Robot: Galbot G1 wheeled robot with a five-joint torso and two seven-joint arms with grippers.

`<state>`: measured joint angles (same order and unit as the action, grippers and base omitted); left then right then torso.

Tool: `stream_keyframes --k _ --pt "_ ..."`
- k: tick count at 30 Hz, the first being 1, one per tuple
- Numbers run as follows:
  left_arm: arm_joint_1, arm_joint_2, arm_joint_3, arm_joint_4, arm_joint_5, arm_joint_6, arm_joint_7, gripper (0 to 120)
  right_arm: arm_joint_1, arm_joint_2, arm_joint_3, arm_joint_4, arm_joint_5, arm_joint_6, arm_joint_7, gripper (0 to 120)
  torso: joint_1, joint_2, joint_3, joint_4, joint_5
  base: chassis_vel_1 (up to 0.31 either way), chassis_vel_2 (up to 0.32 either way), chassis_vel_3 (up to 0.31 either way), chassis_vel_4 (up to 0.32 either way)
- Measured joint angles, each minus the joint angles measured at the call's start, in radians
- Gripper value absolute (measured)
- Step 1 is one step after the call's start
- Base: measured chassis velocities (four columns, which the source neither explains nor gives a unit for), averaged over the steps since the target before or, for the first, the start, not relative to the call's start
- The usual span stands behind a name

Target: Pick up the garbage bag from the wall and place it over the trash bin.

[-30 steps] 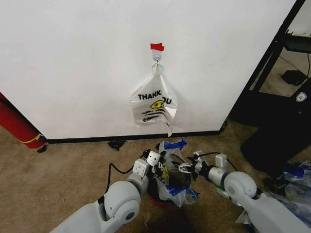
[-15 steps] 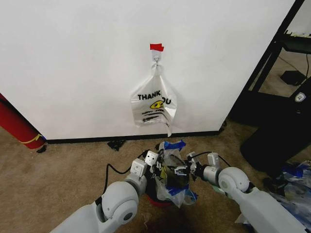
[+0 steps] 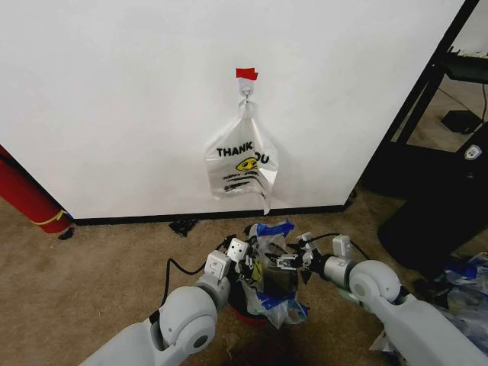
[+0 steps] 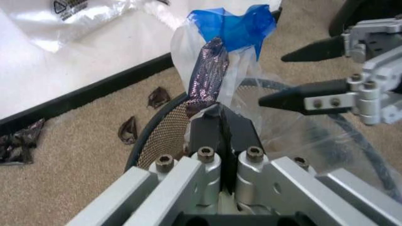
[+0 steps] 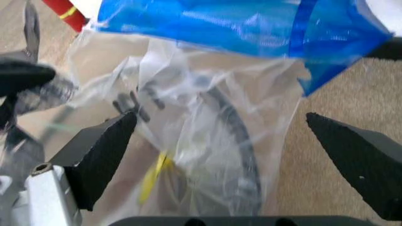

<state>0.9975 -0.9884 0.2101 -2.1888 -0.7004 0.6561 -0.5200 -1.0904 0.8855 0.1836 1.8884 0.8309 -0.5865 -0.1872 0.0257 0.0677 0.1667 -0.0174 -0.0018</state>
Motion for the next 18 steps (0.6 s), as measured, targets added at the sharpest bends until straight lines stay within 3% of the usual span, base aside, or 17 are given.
stream_keyframes --k 15,18 --pt "0.017 0.002 -0.003 -0.006 0.005 0.001 0.001 0 -0.058 0.006 -0.007 0.016 0.006 -0.112 0.031 100 0.000 0.000 0.000 -0.0001 -0.0001 0.000 0.000 0.000 0.000" --pt "0.027 0.005 -0.011 -0.011 0.007 0.001 0.002 0 -0.059 0.012 -0.006 0.006 0.001 -0.128 0.048 93 0.000 0.000 0.000 -0.0001 -0.0001 0.000 0.000 0.000 0.000"
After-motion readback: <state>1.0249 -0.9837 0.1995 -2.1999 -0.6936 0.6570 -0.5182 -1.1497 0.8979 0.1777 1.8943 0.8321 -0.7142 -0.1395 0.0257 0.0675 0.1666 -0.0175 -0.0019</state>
